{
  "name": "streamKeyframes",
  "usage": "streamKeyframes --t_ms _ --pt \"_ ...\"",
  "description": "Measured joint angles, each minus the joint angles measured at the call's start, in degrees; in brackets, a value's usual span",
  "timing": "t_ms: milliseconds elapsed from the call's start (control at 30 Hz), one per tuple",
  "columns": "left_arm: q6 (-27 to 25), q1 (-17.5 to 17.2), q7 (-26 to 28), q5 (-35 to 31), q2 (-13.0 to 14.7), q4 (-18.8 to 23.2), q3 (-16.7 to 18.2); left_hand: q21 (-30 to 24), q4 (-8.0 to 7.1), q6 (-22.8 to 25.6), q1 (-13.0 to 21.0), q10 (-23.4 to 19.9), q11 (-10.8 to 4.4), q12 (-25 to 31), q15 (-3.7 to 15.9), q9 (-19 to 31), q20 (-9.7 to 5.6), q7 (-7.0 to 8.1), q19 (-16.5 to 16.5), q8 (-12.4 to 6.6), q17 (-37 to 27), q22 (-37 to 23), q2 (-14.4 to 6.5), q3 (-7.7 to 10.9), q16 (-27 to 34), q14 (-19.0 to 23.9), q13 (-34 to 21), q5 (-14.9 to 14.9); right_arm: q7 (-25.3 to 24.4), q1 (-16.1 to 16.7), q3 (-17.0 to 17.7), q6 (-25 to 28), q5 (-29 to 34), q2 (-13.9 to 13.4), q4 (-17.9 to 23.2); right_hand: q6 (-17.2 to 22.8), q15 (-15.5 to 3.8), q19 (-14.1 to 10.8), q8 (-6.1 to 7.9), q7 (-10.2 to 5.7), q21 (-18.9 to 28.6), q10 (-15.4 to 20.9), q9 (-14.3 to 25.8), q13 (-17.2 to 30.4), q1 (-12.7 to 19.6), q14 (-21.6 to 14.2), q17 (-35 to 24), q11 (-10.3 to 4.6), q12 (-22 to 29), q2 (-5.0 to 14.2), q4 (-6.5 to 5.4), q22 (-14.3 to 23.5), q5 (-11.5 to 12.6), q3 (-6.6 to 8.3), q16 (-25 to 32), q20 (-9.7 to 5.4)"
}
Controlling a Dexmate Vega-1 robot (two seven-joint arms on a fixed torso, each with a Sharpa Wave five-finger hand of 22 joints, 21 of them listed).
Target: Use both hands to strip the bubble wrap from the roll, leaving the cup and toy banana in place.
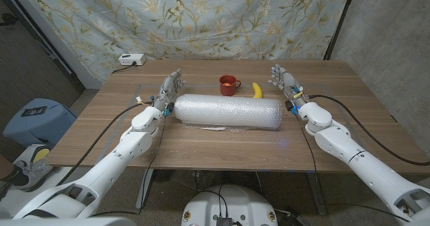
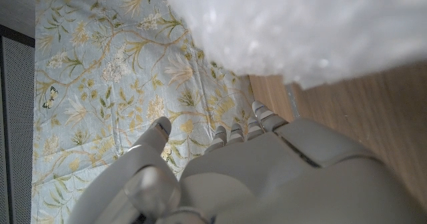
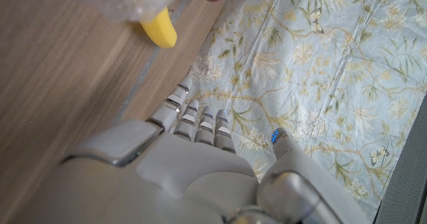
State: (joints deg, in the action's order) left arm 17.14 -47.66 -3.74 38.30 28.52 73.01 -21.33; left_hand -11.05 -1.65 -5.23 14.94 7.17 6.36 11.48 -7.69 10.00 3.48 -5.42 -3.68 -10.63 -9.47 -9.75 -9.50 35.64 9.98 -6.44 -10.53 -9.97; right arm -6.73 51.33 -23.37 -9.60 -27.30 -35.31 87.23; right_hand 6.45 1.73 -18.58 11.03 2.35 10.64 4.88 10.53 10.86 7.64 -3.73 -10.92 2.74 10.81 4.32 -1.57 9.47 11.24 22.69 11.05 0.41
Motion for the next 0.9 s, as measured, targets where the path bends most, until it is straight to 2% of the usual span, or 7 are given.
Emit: streamKeyframes --t_ms 133,500,533,700,733,900 --pt "0.09 -0.28 -0.07 0.12 0.13 0.13 0.14 0.00 0.00 0.00 0.00 0.00 0.00 0.00 0.00 0.00 0.00 0.00 0.00 0.00 0.00 0.00 0.00 0.00 0.00 0.00 0.00 0.00 -1.06 0.34 -0.35 1.51 1.69 -1.06 2.17 0.00 0.25 0.24 0.00 0.00 0.00 0.00 0.00 0.00 0.08 0.25 0.00 0.00 0.00 -0.08 0.42 0.00 0.00 -0.21 0.00 0.24" --pt "0.09 -0.57 -0.07 0.12 0.16 -0.05 0.29 0.00 0.24 0.00 0.00 0.00 0.00 0.00 0.01 0.00 0.00 0.00 0.00 0.00 0.00 0.00 0.00 -0.24 0.00 0.00 0.00 0.00 -2.88 0.34 -0.35 6.39 5.06 -1.06 2.17 0.00 0.65 0.72 0.00 0.00 0.00 0.00 -0.01 0.00 0.52 0.23 -0.01 0.00 0.00 -0.53 1.13 0.00 0.00 -0.31 0.00 0.72" --pt "0.26 -0.58 -0.73 0.71 0.14 -0.17 0.30 0.00 0.24 0.00 0.00 0.00 0.00 0.00 0.01 0.00 0.00 0.00 0.00 0.00 0.00 0.00 0.00 -0.24 0.00 0.00 0.00 0.00 -3.11 1.10 -0.87 7.33 5.56 -4.59 9.02 0.00 0.82 0.85 0.00 0.00 0.00 0.00 0.00 0.00 0.52 0.41 -0.01 0.00 0.00 -0.53 1.12 0.00 0.00 -0.31 0.00 0.85" --pt "0.27 -0.58 -0.78 0.76 -0.02 -0.54 0.31 0.00 0.24 0.00 0.00 0.00 0.00 0.00 0.01 0.00 0.00 0.00 0.00 0.00 0.01 0.00 0.00 -0.24 0.00 -0.01 0.01 0.00 -3.66 1.15 -0.88 9.47 6.78 -4.81 9.47 0.00 0.95 0.94 0.00 0.00 0.00 -0.22 -0.01 0.00 0.55 0.54 -0.01 0.22 0.00 -0.50 1.12 -0.01 0.00 -0.31 0.00 0.93" --pt "0.35 -0.58 -1.03 0.93 -0.06 -0.62 0.31 0.00 0.24 0.00 0.00 0.00 0.00 0.00 0.01 0.00 0.00 0.00 0.00 0.00 0.01 0.00 0.00 -0.24 0.00 0.00 0.00 0.00 -3.87 1.29 -1.02 10.74 7.37 -6.22 12.18 0.00 0.95 1.25 0.00 0.00 0.00 -0.22 -0.01 0.00 1.01 0.54 -0.01 0.22 0.00 -0.43 1.45 -0.01 0.00 -0.30 0.00 1.24" --pt "0.39 -0.53 -1.11 0.96 -0.30 -1.12 0.31 0.00 0.47 0.00 0.00 0.00 0.00 0.00 0.01 0.00 0.00 0.00 0.00 0.00 0.01 0.00 0.00 -0.01 0.00 -0.01 0.00 0.00 -4.07 1.32 -1.07 14.14 8.89 -6.65 13.05 -0.23 1.36 1.60 0.00 -0.24 0.00 -0.84 -0.01 0.00 1.58 0.96 -0.01 0.21 0.00 -0.53 2.38 -0.01 0.00 -0.32 0.00 2.55"
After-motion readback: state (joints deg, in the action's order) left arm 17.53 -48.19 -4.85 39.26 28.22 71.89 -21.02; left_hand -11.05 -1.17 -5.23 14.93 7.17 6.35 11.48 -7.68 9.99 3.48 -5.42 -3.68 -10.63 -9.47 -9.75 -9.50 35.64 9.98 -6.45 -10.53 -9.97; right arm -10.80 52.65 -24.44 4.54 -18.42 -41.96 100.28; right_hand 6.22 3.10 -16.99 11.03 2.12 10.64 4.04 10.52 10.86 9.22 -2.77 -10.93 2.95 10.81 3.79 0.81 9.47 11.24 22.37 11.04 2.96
